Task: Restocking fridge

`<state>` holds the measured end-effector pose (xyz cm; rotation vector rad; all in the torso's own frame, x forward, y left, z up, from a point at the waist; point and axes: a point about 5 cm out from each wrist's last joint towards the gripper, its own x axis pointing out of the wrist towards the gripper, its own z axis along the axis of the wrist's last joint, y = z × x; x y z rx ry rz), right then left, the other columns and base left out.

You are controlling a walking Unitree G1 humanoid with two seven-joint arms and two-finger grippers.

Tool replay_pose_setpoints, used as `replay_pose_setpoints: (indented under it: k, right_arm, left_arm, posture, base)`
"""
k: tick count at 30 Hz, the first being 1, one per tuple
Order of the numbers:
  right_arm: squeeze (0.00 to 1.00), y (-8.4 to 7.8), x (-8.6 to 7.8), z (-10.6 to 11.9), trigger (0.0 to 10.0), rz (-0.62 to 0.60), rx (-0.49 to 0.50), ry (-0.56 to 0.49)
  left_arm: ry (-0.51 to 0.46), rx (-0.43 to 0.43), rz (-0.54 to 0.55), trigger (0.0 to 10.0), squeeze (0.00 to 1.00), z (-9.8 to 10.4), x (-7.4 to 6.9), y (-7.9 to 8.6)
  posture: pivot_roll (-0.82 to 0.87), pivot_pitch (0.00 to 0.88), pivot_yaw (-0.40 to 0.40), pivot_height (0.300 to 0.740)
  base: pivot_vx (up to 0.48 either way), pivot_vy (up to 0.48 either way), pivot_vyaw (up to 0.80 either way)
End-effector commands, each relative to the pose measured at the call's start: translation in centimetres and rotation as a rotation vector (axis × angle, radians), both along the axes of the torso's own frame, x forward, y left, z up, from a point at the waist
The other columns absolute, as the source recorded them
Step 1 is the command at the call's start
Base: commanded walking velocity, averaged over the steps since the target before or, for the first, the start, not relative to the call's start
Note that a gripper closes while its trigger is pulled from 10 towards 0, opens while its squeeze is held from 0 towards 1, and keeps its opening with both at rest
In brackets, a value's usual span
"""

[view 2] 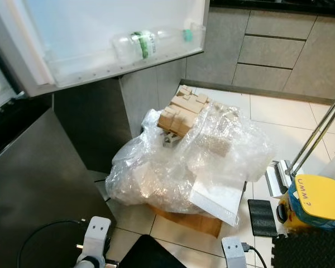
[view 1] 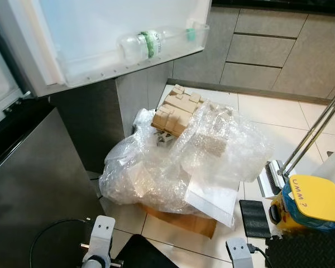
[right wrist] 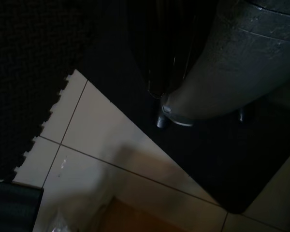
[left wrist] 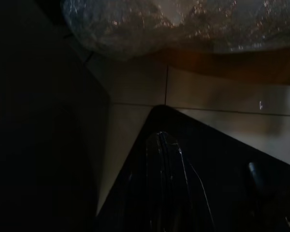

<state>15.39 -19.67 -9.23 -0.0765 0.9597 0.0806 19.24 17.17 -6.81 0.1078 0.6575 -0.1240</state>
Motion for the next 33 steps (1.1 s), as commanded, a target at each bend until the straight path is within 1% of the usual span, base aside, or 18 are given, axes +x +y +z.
replay_pose_setpoints:
  k: [1,4,17,33]
  right_arm:
    - [0.00,0.14,-0.27,-0.16,10.0,0.002,-0.001,0.016]
    - [0.00,0.13,-0.27,-0.16,10.0,0.002,-0.002,0.016]
    - [0.00,0.06,-0.45,-0.21,10.0,0.003,-0.005,0.020]
    - [0.00,0.22,-0.55,-0.28,10.0,0.007,-0.005,0.025]
  left_arm:
    - [0.016,-0.002,-0.014,10.0,0.00,-0.26,-0.37,-0.31]
    - [0.015,-0.002,-0.016,10.0,0.00,-0.26,-0.37,-0.34]
    - [-0.013,-0.016,-0.040,10.0,0.00,-0.07,-0.33,-0.66]
    - [-0.018,-0.022,-0.049,10.0,0.00,-0.05,-0.40,-0.44]
  posture:
    - [-0.14,0.058,0.013,0.740]
    - [-0.14,0.059,0.013,0.740]
    - [-0.13,0.060,0.011,0.740]
    - [-0.13,0.061,0.012,0.740]
  base:
    - [0.255,0.000,0.00]
    - [0.247,0.000,0.00]
    - [0.000,0.000,0.00]
    - [0.000,0.000,0.00]
